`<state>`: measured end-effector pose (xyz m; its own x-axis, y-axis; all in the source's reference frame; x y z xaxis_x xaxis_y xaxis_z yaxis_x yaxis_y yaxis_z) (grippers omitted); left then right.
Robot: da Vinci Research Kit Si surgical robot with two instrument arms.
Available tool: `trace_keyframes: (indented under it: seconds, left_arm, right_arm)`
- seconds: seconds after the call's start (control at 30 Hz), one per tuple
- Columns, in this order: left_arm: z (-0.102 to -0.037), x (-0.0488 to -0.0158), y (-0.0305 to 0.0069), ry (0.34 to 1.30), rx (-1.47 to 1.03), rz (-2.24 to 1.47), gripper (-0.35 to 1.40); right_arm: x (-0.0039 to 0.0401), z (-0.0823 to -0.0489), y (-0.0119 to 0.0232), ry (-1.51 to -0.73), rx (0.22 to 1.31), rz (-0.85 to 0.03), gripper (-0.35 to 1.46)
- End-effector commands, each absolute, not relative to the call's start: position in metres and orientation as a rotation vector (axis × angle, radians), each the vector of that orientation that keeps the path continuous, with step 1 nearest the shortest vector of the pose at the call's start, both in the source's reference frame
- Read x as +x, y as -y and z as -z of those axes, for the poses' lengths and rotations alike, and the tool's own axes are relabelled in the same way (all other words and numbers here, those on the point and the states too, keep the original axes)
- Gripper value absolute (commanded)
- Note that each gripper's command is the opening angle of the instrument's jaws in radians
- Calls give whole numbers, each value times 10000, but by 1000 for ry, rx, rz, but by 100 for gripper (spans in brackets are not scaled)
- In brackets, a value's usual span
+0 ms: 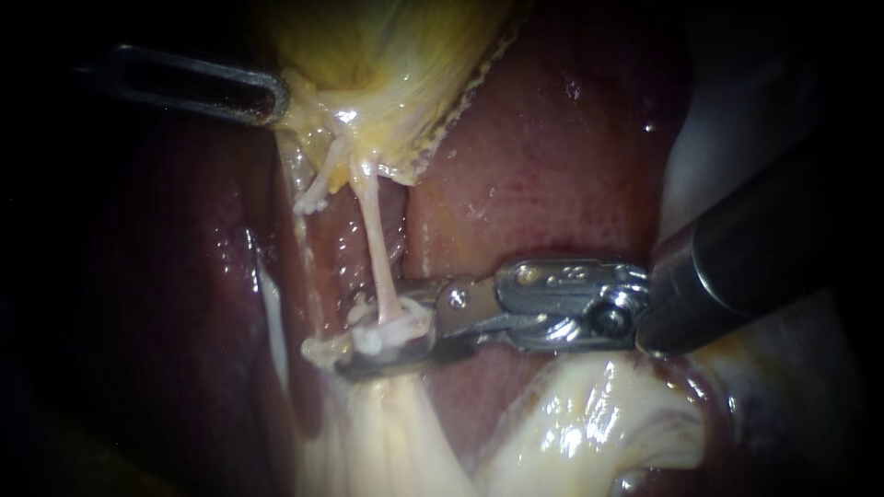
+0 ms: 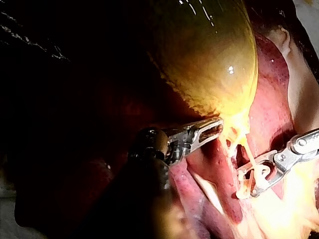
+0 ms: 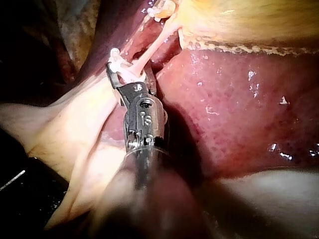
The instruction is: Clipping second clip right tube
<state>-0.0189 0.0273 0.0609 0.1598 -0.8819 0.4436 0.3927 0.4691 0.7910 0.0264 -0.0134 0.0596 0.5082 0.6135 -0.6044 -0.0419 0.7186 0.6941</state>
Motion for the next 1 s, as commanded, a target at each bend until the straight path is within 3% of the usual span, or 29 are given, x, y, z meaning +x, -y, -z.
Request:
trace_keyframes:
  seconds: [0.03,0.8,1.0]
  left_arm:
    - [-609,-189,-273,1043,575,985,-35]
    - [-610,-187,-273,1043,576,984,-35]
    - [-610,-187,-273,1043,576,984,-35]
  right_arm:
    - [264,-595,134,-968,675,-433,41]
    - [239,-587,120,-985,696,-430,42]
    - [237,-592,110,-1071,793,-532,44]
